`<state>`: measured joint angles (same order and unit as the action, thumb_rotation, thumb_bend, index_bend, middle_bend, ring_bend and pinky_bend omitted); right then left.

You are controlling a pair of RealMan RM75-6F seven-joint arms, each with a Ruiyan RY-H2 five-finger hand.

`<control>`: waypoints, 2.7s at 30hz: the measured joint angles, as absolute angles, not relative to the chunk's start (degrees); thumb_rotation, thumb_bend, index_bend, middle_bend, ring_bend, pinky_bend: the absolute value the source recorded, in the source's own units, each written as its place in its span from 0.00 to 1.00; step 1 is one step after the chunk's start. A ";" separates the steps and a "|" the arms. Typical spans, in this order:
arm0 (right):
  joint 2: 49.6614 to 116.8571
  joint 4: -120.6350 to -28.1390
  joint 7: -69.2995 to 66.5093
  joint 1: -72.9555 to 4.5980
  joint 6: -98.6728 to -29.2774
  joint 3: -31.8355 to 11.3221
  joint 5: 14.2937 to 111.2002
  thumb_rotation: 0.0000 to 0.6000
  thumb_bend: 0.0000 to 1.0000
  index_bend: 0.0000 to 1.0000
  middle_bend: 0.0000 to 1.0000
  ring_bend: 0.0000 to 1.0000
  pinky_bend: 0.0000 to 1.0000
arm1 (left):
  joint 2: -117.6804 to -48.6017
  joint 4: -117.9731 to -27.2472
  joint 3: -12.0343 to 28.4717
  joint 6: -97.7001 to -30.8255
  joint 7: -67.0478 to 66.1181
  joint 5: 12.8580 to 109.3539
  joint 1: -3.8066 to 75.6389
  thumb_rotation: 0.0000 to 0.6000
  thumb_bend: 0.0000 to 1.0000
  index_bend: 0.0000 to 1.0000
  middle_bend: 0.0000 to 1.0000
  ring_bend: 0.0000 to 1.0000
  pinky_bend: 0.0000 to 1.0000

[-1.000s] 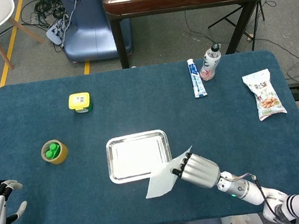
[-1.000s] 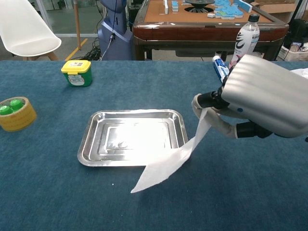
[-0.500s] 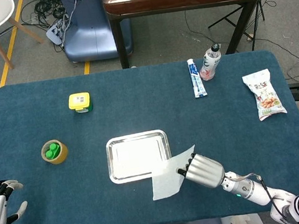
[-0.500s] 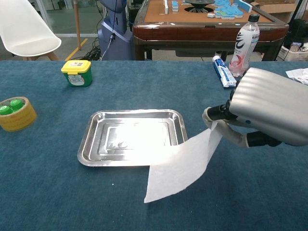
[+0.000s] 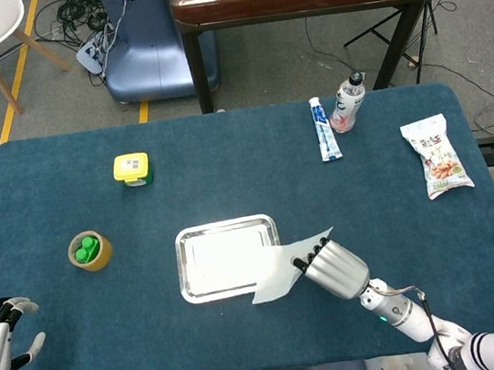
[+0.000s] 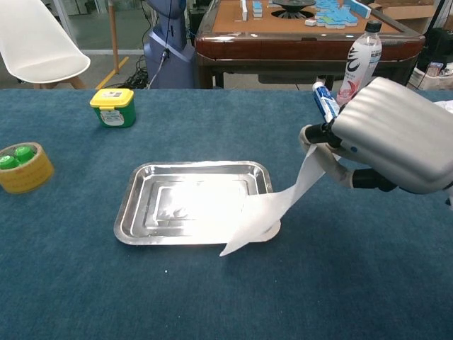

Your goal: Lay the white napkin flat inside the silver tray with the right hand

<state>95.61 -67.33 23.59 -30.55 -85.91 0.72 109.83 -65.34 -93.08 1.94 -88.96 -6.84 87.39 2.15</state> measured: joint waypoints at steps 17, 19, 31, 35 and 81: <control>104.04 -63.99 23.75 -31.29 -86.14 -1.85 108.74 1.00 0.65 0.67 1.00 1.00 1.00 | -65.04 -93.43 2.00 -89.15 -6.63 87.25 2.03 1.00 0.23 0.41 0.35 0.23 0.48; 104.53 -63.83 24.02 -31.89 -85.92 -2.41 108.69 1.00 0.65 0.67 1.00 1.00 1.00 | -65.06 -93.38 2.09 -89.25 -6.72 87.17 2.01 1.00 0.23 0.40 0.35 0.23 0.48; 105.12 -63.12 22.09 -36.20 -84.69 -4.39 109.71 1.00 0.65 0.68 1.00 1.00 1.00 | -64.03 -94.07 2.90 -90.07 -6.32 85.70 1.41 1.00 0.23 0.40 0.35 0.23 0.48; 103.28 -61.60 18.25 -37.36 -84.74 -2.53 111.68 1.00 0.65 0.68 1.00 1.00 1.00 | -63.91 -94.27 2.88 -89.92 -6.50 85.57 1.39 1.00 0.23 0.40 0.35 0.23 0.48; 103.95 -50.16 14.75 -37.60 -83.31 3.21 110.54 1.00 0.62 0.68 1.00 1.00 1.00 | -64.02 -94.49 2.76 -89.50 -7.11 85.57 1.50 1.00 0.23 0.40 0.35 0.23 0.48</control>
<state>103.95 -50.16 14.75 -37.60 -83.31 3.21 110.54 -64.02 -94.49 2.76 -89.50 -7.11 85.57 1.50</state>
